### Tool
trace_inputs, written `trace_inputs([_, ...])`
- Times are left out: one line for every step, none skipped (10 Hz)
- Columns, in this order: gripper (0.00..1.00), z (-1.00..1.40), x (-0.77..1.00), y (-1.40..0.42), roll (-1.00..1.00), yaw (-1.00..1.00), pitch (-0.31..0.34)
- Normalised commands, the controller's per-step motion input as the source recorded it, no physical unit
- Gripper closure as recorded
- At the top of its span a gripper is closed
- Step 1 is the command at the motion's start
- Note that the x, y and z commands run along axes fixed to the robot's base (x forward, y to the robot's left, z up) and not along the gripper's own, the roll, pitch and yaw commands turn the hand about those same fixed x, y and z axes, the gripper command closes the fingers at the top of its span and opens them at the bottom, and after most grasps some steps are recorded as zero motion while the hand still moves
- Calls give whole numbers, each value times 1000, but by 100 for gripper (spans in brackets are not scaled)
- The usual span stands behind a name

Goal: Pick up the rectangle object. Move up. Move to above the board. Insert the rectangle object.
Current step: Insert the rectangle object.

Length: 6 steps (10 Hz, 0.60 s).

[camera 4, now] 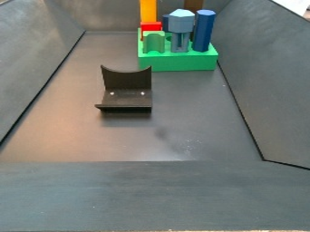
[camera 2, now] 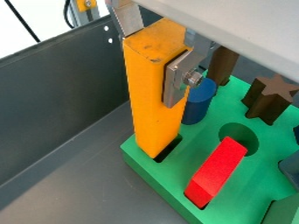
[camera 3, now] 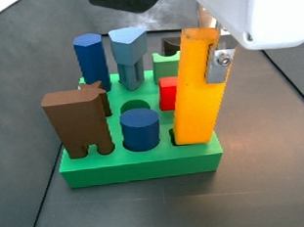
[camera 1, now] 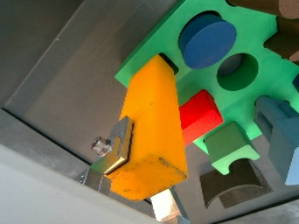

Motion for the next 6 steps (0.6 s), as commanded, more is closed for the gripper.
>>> trace_inputs([100,-389,226,111,64,303,-73])
trace_inputs([100,-397,234,134,69,311,-67])
trace_inputs([100,-83,103,17,16,74,0])
trace_inputs([100,-109,-154,186,86,23,0])
trace_inputs([100,-120,-534,154,64,0,-7])
trace_inputs([100,-106,-754,31,80,0,-74])
